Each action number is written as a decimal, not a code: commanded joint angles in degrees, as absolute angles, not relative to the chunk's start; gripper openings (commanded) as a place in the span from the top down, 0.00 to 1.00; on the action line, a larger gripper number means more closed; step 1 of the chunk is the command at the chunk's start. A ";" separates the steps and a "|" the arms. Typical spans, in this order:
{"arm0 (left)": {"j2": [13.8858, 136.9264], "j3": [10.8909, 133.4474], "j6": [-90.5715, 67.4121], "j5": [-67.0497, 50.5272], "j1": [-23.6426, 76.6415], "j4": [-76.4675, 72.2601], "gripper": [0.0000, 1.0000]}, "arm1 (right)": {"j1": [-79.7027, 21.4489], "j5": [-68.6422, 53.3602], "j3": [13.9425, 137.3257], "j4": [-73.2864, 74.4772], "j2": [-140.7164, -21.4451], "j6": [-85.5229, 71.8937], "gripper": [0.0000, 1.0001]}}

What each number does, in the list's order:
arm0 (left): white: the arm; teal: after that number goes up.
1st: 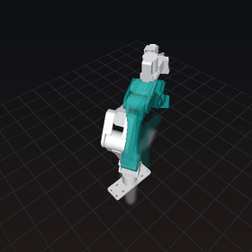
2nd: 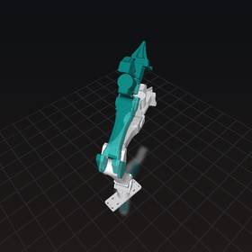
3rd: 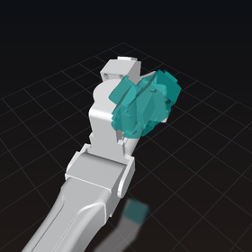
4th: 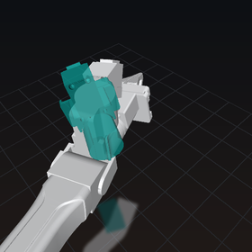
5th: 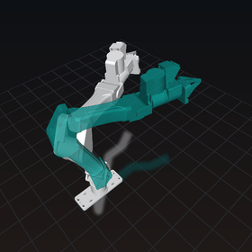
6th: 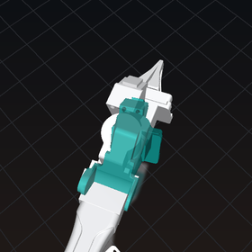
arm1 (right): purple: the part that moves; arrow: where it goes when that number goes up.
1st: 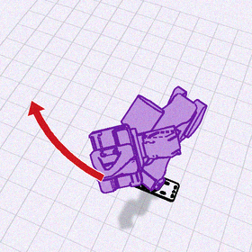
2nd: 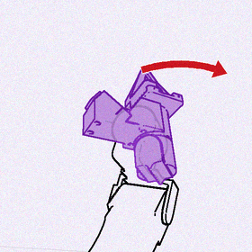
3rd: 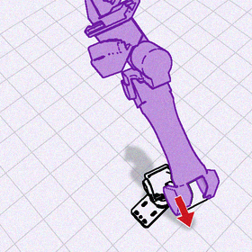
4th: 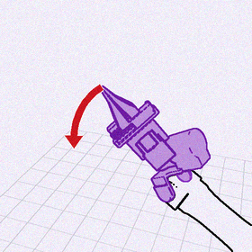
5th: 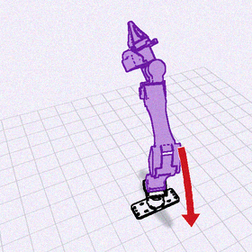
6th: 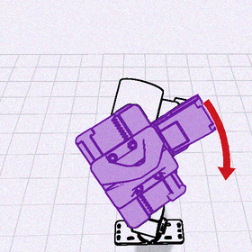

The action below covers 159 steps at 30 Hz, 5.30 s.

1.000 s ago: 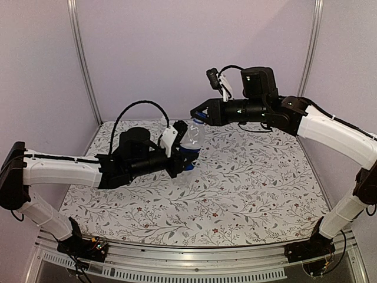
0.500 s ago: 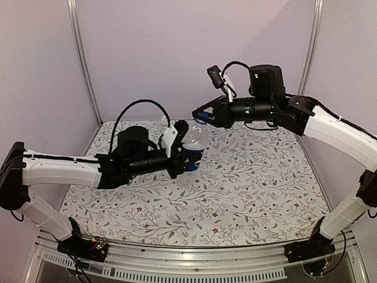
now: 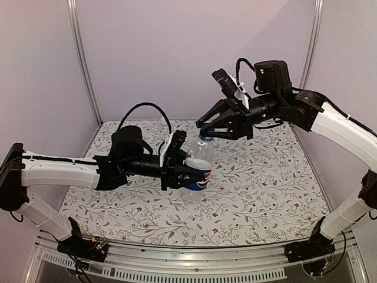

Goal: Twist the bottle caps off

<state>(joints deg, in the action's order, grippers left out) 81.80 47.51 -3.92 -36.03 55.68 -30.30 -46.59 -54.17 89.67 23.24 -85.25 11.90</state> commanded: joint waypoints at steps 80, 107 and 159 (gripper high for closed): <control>82.72 50.62 -4.69 -8.46 53.84 -24.65 0.67 | -50.16 -8.62 90.82 18.69 -87.92 -18.08 0.14; 82.28 50.63 -3.89 -5.32 54.22 -23.73 0.67 | -50.69 -11.50 88.74 16.53 -89.77 -18.10 0.49; 82.27 50.76 -3.29 -4.31 54.64 -23.12 0.67 | -50.54 -13.24 87.82 14.22 -88.75 -16.82 0.83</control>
